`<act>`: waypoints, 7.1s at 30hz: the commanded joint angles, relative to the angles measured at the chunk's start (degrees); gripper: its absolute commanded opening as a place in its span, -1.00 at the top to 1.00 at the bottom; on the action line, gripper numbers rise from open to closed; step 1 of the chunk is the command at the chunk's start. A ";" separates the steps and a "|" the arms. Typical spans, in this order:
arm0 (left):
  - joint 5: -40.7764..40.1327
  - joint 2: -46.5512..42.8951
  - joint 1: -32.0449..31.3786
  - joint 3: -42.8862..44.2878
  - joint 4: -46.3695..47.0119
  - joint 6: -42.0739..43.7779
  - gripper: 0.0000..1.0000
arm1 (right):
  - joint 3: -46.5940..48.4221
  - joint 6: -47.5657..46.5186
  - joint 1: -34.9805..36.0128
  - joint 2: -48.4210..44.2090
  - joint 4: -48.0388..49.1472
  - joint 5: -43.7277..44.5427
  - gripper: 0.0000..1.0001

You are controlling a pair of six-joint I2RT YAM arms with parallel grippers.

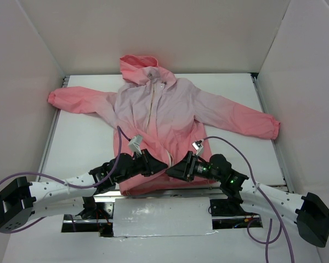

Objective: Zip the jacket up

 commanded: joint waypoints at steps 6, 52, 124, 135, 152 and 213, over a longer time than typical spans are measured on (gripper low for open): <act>0.24 0.49 0.03 2.83 3.80 -0.19 1.00 | -1.43 -0.17 0.52 -0.64 -0.63 1.10 -0.14; 0.59 -1.45 0.03 0.72 4.95 -0.63 1.00 | -1.52 5.72 0.43 0.85 5.79 5.58 -0.02; 0.42 -1.45 -0.06 0.02 5.56 -0.72 1.00 | -3.63 5.02 0.52 -7.41 0.51 8.48 0.26; 0.51 -1.01 0.03 -0.07 5.83 -0.63 1.00 | -3.80 5.28 0.52 -8.56 -1.25 9.10 0.27; 0.42 -0.39 0.03 -0.33 6.70 -0.63 1.00 | -4.24 5.90 0.52 -9.79 -1.16 8.83 0.27; -0.64 -1.71 0.03 -5.08 12.51 -1.25 1.00 | -5.30 13.37 0.52 -5.48 3.76 7.69 0.37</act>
